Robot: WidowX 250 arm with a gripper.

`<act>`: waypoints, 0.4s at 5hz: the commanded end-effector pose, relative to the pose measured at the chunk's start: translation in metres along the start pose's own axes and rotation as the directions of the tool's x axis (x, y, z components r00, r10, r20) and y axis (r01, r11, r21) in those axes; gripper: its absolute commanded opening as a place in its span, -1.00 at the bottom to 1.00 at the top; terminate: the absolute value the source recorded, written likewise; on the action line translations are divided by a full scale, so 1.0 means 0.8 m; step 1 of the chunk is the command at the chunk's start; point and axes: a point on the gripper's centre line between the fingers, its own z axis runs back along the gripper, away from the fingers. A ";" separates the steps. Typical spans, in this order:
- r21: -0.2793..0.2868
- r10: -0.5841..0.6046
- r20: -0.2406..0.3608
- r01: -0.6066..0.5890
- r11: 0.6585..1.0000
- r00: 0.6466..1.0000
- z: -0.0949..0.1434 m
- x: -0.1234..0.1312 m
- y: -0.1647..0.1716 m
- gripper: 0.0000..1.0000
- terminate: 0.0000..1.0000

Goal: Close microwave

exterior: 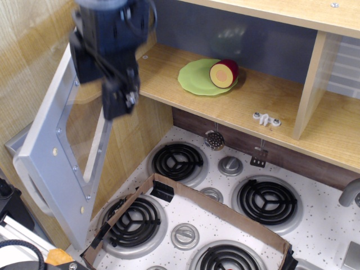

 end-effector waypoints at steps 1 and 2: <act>0.084 -0.060 -0.062 0.065 0.994 0.996 0.038 -0.011 0.028 1.00 -1.00; 0.118 -0.056 -0.131 0.071 0.990 0.990 0.040 -0.024 0.037 1.00 -1.00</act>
